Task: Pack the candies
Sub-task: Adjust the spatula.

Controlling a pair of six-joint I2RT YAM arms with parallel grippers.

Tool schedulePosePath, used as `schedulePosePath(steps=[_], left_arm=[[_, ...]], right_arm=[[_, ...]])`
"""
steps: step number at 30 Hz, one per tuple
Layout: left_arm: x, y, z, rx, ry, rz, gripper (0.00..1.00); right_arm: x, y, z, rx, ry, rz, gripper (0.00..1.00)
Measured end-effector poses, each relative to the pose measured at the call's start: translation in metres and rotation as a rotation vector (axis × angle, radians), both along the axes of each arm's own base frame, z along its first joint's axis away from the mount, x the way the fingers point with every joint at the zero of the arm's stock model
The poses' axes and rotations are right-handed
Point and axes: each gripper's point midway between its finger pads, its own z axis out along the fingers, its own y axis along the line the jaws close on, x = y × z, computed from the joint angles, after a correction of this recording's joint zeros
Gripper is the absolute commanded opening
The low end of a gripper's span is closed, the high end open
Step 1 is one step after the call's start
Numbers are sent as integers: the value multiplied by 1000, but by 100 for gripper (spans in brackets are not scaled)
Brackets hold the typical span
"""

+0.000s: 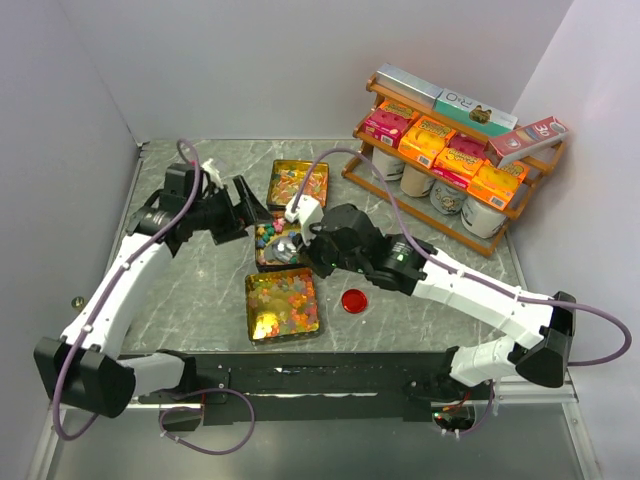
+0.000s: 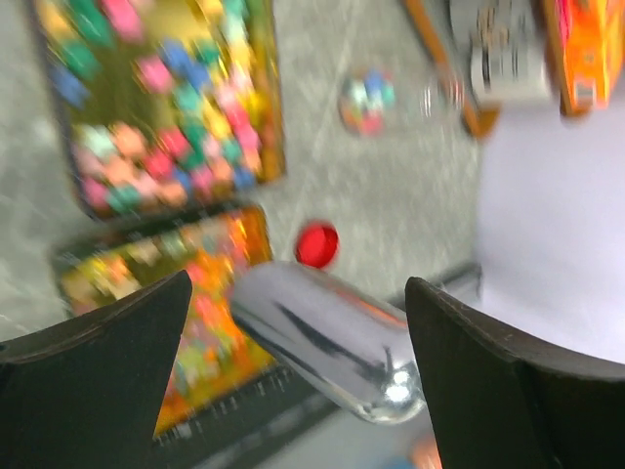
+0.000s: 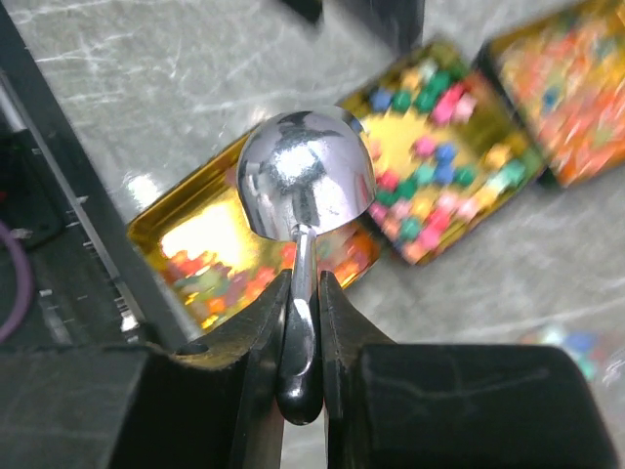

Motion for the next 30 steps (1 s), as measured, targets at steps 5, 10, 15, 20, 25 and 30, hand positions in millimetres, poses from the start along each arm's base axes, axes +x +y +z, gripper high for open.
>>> schedulePosePath(steps=[5,10,15,20,25,30], left_arm=[[8,25,28,57,-221,118,96],[-8,33,48,93,-467,65,96],[-24,28,36,137,-603,-55,97],[-29,9,46,151,-743,-158,96],[-28,-10,61,194,-860,-233,97],[-24,-19,60,292,-924,-272,95]], right_arm=[[1,-17,-17,70,237,-107,0],[26,-49,-10,204,465,-324,0],[51,-56,46,417,603,-456,0],[46,-40,76,554,744,-430,0],[41,-21,72,591,911,-418,0],[36,-13,75,625,1000,-405,0]])
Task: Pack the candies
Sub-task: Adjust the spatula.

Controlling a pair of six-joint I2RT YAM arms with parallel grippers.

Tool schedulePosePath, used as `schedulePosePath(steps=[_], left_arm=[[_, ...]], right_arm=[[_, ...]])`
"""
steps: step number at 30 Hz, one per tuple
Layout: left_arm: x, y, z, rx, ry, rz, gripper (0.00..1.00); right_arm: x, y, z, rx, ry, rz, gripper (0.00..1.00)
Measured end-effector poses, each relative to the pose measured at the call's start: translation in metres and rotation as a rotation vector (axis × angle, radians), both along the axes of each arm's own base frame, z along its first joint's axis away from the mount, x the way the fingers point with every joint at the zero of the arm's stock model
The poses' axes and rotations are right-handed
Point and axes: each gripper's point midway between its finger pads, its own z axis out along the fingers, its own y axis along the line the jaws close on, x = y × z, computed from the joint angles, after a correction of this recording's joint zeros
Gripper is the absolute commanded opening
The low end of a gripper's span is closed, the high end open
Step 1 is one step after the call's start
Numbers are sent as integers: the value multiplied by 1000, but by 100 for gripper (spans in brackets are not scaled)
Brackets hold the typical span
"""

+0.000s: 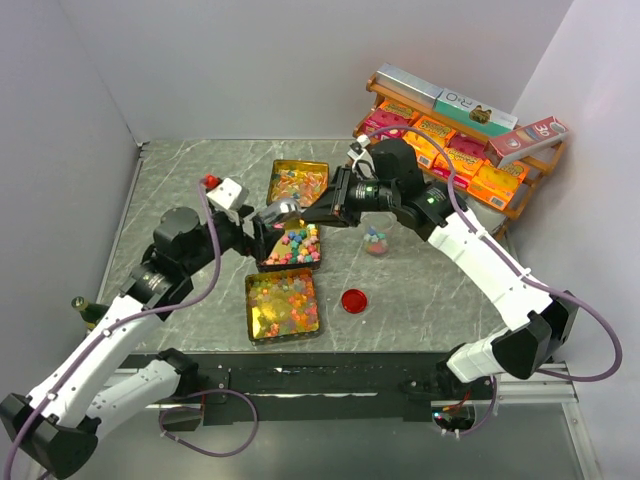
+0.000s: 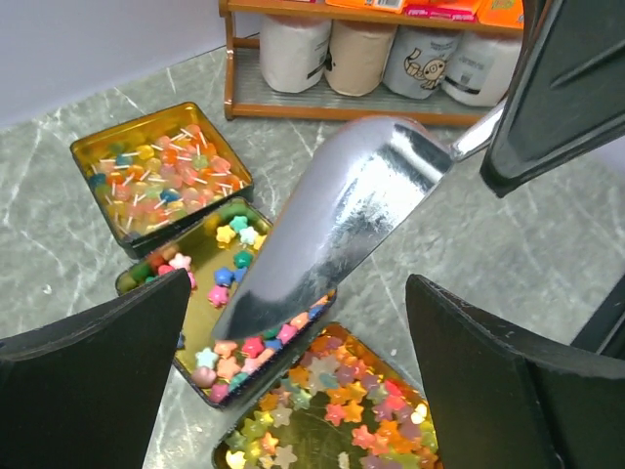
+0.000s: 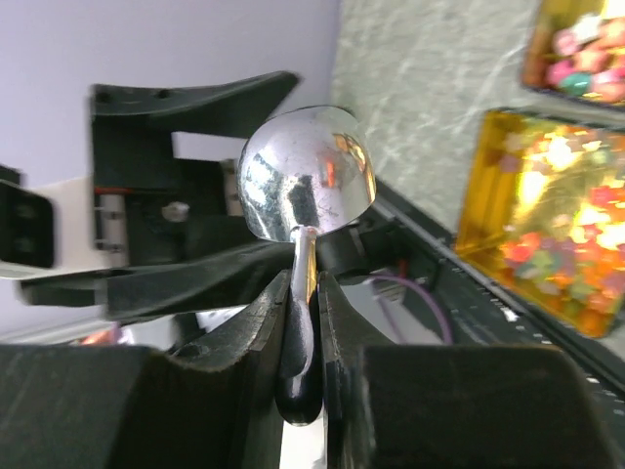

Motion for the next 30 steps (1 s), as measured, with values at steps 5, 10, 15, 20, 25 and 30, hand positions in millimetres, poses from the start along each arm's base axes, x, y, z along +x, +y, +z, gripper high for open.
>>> schedulePosePath(steps=[5,10,15,20,25,30], left_arm=[[7,-4,-10,65,-9,12,55],[11,0,-26,144,24,24,5],[-10,-9,-47,208,97,-84,1],[-19,-14,-44,158,184,-105,1],[-35,-25,-34,74,245,-175,1],[-56,-34,-28,0,315,-254,1]], right_arm=[[-3,7,10,57,25,22,0],[5,6,5,55,40,7,0],[26,0,-7,23,18,-38,19],[24,0,-10,1,-31,-10,45],[7,-2,-18,-52,-134,75,52],[-5,-11,-13,-81,-246,140,59]])
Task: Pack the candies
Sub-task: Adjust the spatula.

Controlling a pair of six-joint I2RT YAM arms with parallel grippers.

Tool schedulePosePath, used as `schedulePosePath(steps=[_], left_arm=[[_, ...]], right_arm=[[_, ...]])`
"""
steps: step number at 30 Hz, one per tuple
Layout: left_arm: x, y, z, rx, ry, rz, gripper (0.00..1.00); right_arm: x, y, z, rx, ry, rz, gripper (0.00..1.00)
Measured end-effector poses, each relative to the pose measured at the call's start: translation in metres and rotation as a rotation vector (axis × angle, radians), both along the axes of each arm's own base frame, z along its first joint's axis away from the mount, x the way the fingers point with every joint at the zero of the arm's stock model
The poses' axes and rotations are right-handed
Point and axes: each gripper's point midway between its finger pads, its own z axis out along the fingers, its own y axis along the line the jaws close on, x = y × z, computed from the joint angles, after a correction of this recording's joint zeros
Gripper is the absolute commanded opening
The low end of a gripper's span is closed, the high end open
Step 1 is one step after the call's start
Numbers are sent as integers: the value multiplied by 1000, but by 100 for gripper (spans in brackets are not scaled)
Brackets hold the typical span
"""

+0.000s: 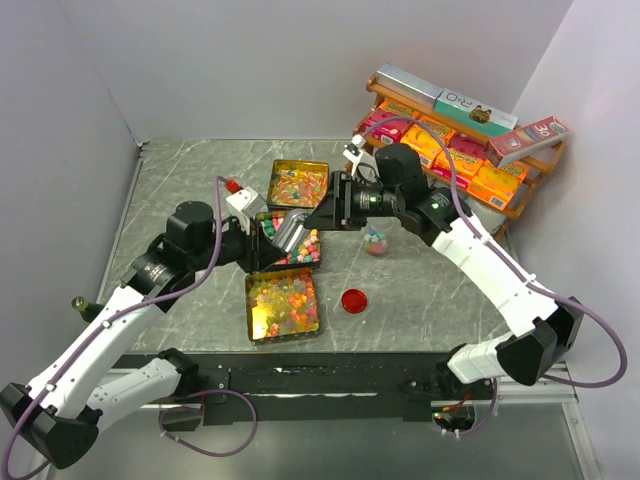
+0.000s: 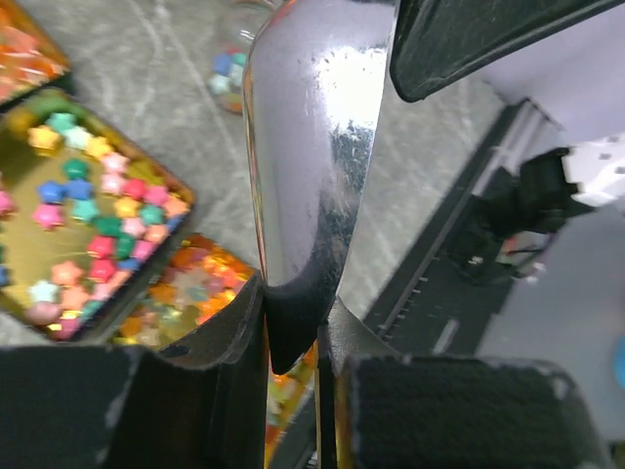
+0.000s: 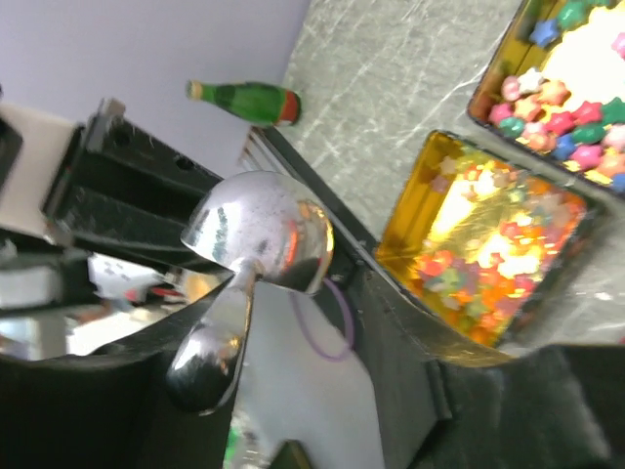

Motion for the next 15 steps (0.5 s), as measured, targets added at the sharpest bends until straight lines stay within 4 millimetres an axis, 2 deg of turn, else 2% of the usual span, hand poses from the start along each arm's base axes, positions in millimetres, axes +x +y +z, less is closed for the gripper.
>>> schedulePosePath(steps=[6,11,15], left_arm=[[-19,-8,-1,-46,100,-71,1],[-36,-16,-9,-57,228,-149,1],[-50,-23,-2,-86,283,-235,1]], right_arm=[[-8,-23,6,-86,-151,41,63],[-14,-42,40,-147,-376,109,62],[-36,-56,58,-183,-572,196,62]])
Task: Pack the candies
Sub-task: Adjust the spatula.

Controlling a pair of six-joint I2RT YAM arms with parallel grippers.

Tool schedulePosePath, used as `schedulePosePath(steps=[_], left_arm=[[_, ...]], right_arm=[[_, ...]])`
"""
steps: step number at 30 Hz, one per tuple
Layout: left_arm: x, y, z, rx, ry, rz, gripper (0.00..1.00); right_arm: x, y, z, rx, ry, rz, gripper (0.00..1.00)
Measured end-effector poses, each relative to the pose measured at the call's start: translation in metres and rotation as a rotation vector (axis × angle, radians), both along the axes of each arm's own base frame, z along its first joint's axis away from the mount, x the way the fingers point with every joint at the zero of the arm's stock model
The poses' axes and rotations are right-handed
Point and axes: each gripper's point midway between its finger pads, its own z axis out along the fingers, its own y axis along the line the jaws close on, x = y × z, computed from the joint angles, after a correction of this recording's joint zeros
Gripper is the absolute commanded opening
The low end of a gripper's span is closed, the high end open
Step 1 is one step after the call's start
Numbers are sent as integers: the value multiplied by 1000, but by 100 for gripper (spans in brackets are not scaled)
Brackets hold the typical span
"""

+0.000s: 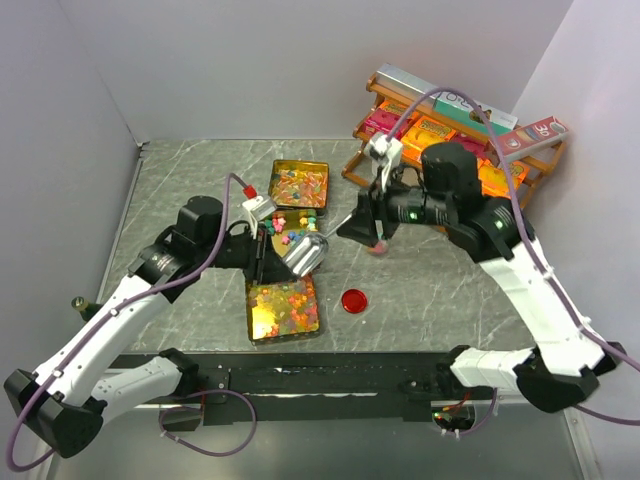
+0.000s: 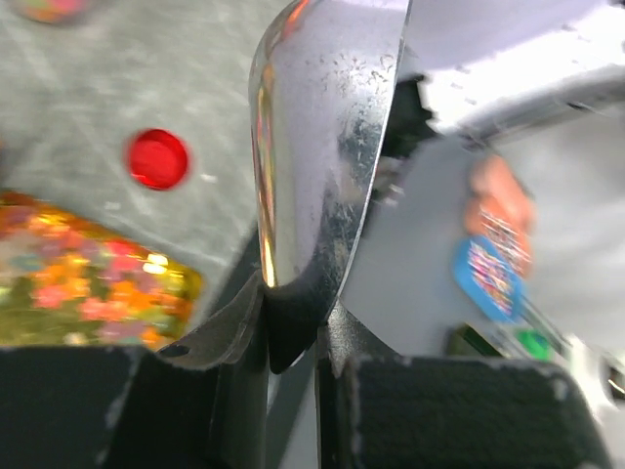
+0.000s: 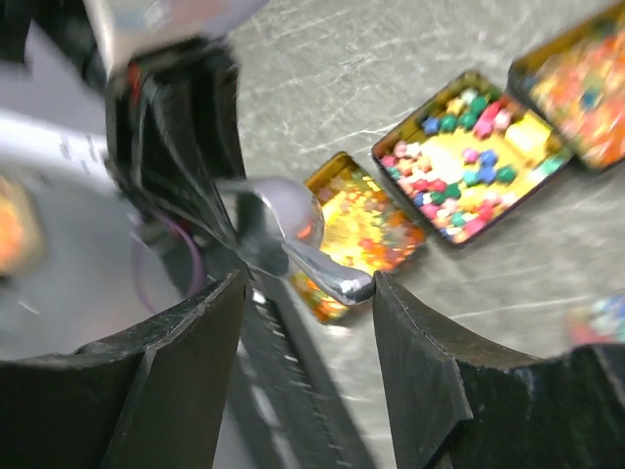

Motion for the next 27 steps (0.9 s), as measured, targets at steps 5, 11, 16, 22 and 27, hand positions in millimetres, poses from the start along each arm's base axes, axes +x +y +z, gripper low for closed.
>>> schedulePosePath(steps=[5,11,16,22,27], left_arm=[[-31,0,10,-43,103,-131,1],[-61,6,8,-41,266,-211,1],[-77,9,-9,-45,415,-248,1],[-95,13,-19,-54,511,-295,1],[-105,13,-20,-52,547,-330,1]], right_arm=[[-27,4,4,-125,-224,128,59],[-37,22,-33,-311,-316,253,58],[-44,21,-54,-389,-332,306,59],[-52,21,-69,-450,-321,370,56],[-59,22,-88,-499,-294,415,55]])
